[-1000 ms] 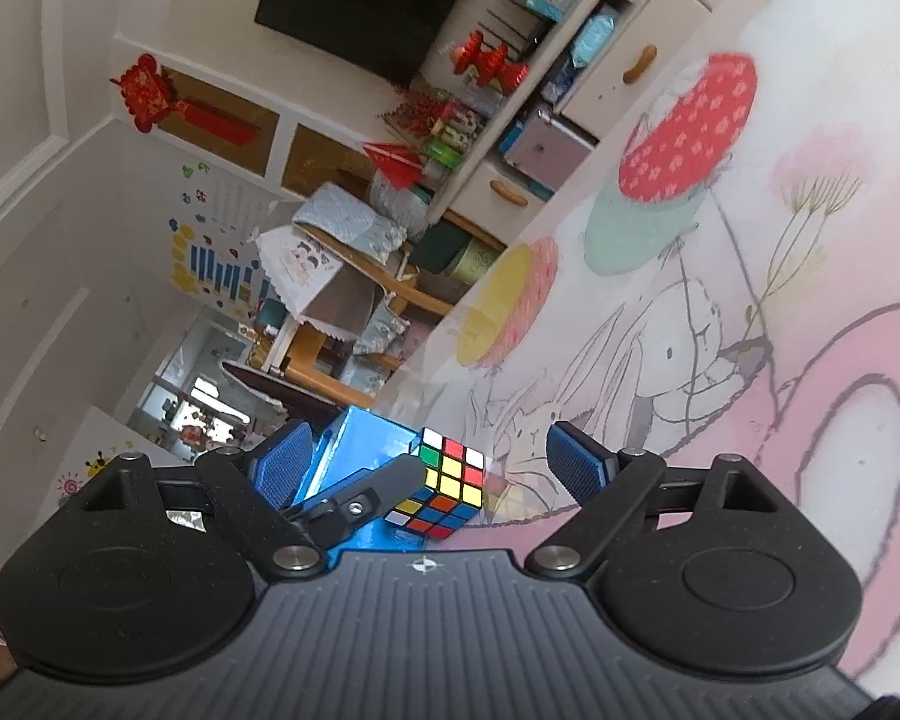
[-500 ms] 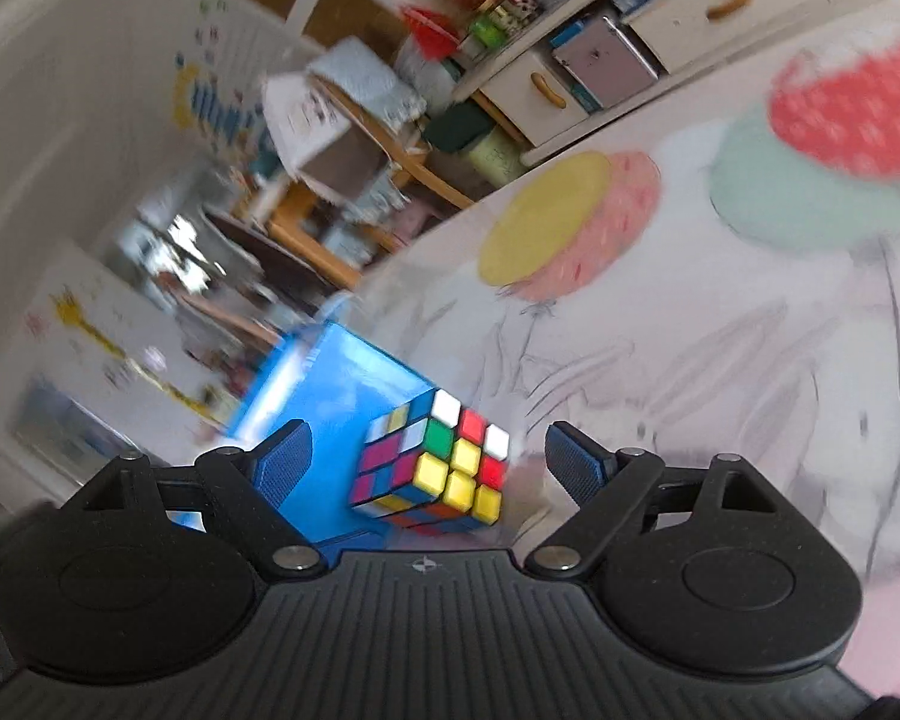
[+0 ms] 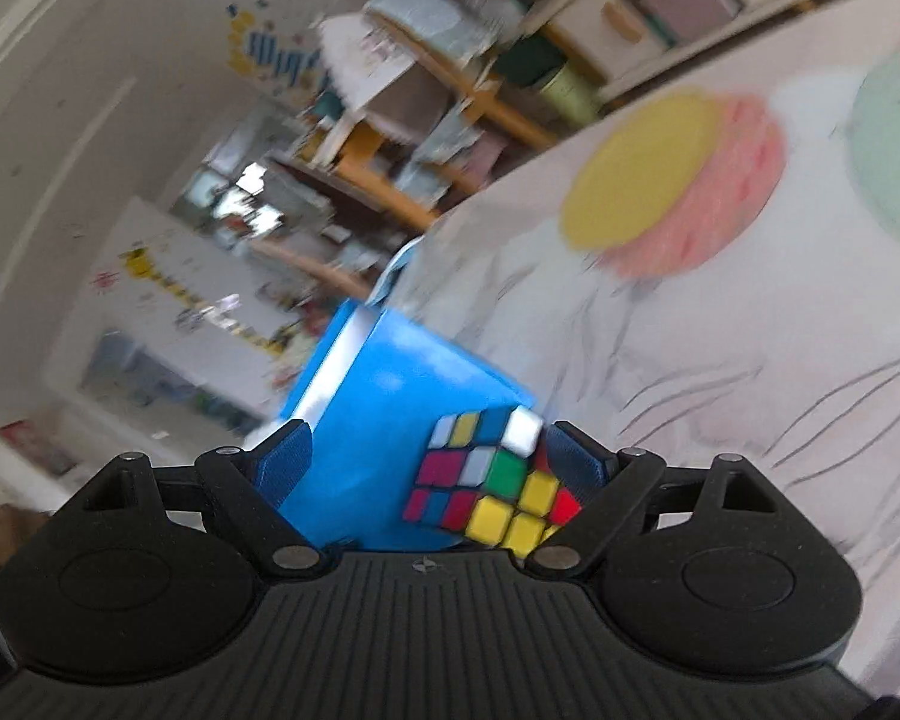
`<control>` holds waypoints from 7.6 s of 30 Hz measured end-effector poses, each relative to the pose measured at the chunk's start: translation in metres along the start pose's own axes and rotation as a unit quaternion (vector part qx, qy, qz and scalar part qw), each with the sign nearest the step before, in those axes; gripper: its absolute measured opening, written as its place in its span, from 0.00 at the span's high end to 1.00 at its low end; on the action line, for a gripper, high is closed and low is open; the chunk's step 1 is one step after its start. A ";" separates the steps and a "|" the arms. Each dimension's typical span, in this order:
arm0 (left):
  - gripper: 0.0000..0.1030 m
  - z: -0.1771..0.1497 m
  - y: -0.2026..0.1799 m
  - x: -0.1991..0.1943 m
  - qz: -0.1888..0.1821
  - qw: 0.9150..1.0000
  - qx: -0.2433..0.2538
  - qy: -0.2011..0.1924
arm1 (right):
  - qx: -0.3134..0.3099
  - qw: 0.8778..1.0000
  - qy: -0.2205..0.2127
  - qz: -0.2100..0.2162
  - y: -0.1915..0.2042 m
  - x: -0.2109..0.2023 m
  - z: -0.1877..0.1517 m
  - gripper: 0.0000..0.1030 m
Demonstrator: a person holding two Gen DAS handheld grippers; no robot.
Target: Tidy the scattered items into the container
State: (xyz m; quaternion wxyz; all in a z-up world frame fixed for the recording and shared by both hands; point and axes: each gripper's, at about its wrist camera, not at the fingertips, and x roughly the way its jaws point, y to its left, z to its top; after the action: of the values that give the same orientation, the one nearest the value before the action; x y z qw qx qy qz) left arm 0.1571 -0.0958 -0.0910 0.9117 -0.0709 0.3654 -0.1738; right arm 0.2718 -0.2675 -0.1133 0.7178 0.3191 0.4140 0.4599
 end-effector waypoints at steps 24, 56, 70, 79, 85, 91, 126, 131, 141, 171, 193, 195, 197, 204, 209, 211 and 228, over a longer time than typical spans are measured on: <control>0.01 -0.010 -0.005 -0.006 -0.026 0.999 0.019 -0.004 | -0.050 0.996 0.012 -0.078 0.007 -0.027 -0.001 0.00; 0.01 -0.031 -0.020 -0.007 -0.103 0.994 0.039 0.019 | -0.227 0.954 0.062 -0.185 0.044 -0.011 -0.011 0.00; 0.01 -0.063 -0.070 -0.030 -0.147 0.985 0.080 0.053 | -0.193 0.960 0.031 -0.202 0.041 -0.097 -0.085 0.00; 0.00 -0.065 -0.040 -0.063 -0.055 0.997 0.054 0.032 | -0.172 0.978 -0.043 -0.112 0.048 -0.116 -0.091 0.00; 0.00 -0.063 -0.033 -0.062 -0.008 0.997 0.068 0.029 | -0.232 0.968 -0.024 -0.095 0.065 -0.095 -0.102 0.00; 0.01 -0.067 -0.026 -0.061 0.007 0.999 0.045 0.025 | -0.305 0.945 -0.010 -0.116 0.079 -0.075 -0.110 0.00; 0.42 -0.042 -0.019 -0.037 0.083 0.996 0.025 -0.024 | -0.135 0.976 -0.063 -0.159 0.041 -0.087 -0.090 0.00; 0.42 -0.043 -0.015 -0.040 0.093 0.995 0.022 -0.028 | -0.127 0.976 -0.070 -0.161 0.034 -0.086 -0.085 0.00; 0.42 -0.044 -0.012 -0.044 0.085 0.996 0.020 -0.035 | -0.124 0.978 -0.068 -0.155 0.036 -0.075 -0.087 0.00; 0.43 -0.048 -0.008 -0.040 0.072 0.997 0.019 -0.027 | -0.246 0.963 0.015 -0.112 0.070 -0.028 -0.095 0.10; 0.44 -0.044 -0.029 -0.044 0.043 0.998 0.019 -0.043 | -0.210 0.967 -0.002 -0.146 0.081 -0.050 -0.102 0.16; 0.44 -0.044 -0.028 -0.047 0.040 0.998 0.019 -0.044 | -0.209 0.967 -0.006 -0.149 0.082 -0.053 -0.102 0.17; 0.45 -0.043 -0.028 -0.049 0.037 0.998 0.021 -0.046 | -0.206 0.967 -0.011 -0.150 0.083 -0.056 -0.102 0.17; 0.45 -0.035 -0.034 -0.060 0.034 0.997 0.032 -0.059 | -0.209 0.966 -0.026 -0.149 0.093 -0.066 -0.099 0.17; 0.45 -0.026 -0.034 -0.072 0.039 0.996 0.037 -0.065 | -0.211 0.966 -0.035 -0.144 0.109 -0.068 -0.096 0.17; 0.45 -0.021 -0.032 -0.079 0.045 0.996 0.039 -0.067 | -0.209 0.967 -0.039 -0.138 0.115 -0.066 -0.092 0.17; 0.45 0.036 0.030 -0.135 0.100 0.992 0.016 -0.070 | -0.235 0.966 -0.019 -0.111 0.200 0.011 -0.042 0.17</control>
State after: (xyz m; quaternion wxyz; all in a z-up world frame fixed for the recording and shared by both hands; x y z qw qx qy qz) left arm 0.0993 -0.0187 0.0138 0.9489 -0.0308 0.3031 -0.0818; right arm 0.1582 -0.1791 0.0326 0.8269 0.1027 0.3131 0.4557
